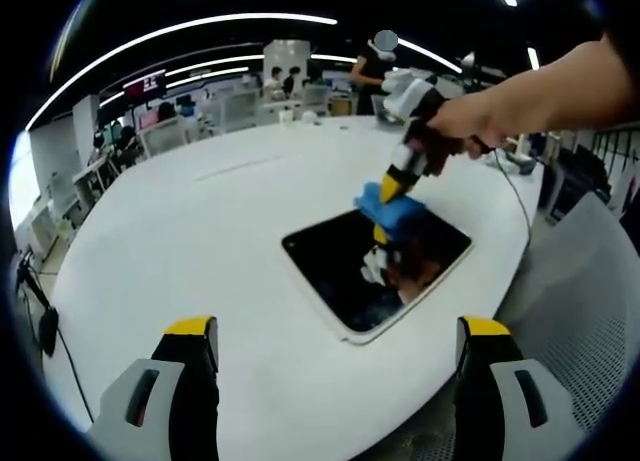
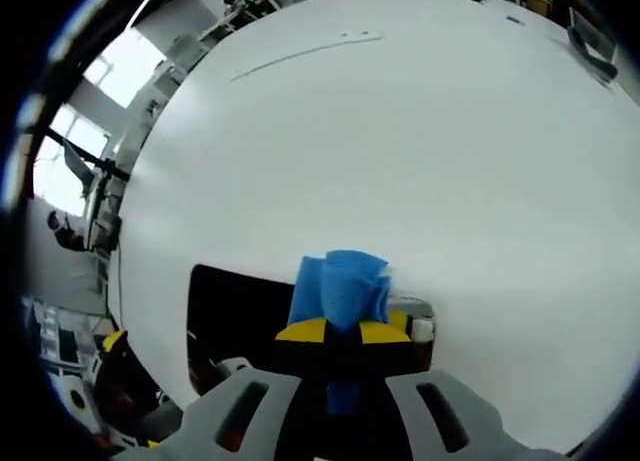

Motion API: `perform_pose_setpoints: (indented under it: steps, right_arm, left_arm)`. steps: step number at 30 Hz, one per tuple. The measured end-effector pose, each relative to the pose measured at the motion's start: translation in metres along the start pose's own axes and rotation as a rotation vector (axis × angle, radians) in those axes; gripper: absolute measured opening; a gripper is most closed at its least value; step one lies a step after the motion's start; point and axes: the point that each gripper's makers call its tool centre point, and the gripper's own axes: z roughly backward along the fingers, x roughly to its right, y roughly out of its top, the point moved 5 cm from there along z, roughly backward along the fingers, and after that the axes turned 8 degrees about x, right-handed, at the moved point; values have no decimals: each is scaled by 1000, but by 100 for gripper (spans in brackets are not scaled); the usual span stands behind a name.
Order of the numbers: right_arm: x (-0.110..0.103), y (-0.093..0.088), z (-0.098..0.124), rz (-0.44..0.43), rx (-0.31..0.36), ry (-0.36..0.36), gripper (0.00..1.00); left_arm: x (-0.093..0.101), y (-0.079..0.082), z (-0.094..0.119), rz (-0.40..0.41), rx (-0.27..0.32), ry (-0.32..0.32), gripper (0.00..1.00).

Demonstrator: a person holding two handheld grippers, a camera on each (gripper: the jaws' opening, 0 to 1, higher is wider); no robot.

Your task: Wipe the mirror surface with the cleaning cloth until all visible marks leave the cleaned area.

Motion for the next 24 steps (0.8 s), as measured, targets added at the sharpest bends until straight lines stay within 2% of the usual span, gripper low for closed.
perform_pose_setpoints:
  steps: [10,24]
  right_arm:
    - [-16,1,-5,6,-1,-9,4]
    - [-52,4,-16,17,1,25,4]
  left_arm:
    - [1,0,-1,-5,-2,-13,99]
    - [1,-1,0,-8,-8,-11,99]
